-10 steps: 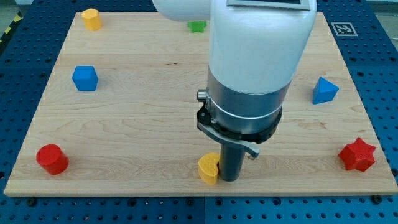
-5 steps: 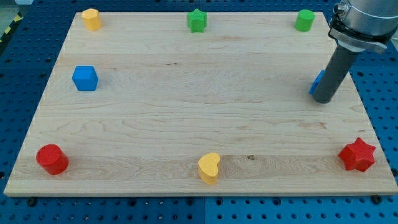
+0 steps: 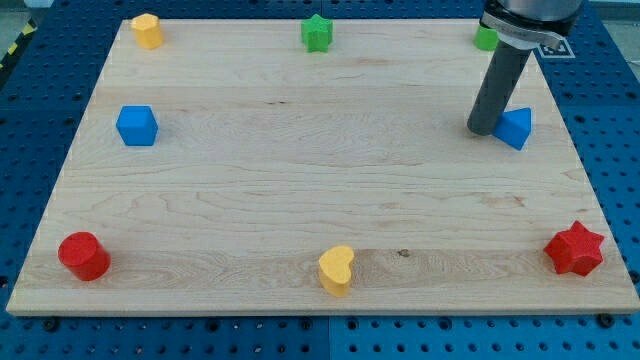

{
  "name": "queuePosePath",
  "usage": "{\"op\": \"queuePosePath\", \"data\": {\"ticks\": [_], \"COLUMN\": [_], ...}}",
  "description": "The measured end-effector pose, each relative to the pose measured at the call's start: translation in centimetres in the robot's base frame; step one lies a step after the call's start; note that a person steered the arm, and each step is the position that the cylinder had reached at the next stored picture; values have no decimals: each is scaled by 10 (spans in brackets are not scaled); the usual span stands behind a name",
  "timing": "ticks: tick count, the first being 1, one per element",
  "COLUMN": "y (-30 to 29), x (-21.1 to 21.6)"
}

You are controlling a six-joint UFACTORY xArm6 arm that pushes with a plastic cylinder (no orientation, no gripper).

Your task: Slightly push the triangle upwards

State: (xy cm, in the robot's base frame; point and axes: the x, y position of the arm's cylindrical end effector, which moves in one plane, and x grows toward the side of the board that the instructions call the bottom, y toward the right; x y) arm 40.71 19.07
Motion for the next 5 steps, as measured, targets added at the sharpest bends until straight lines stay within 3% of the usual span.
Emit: {"op": "queuePosePath", "data": {"ticks": [3,4,5], "y": [15,-9,-51], "x": [0,-7,-55]}}
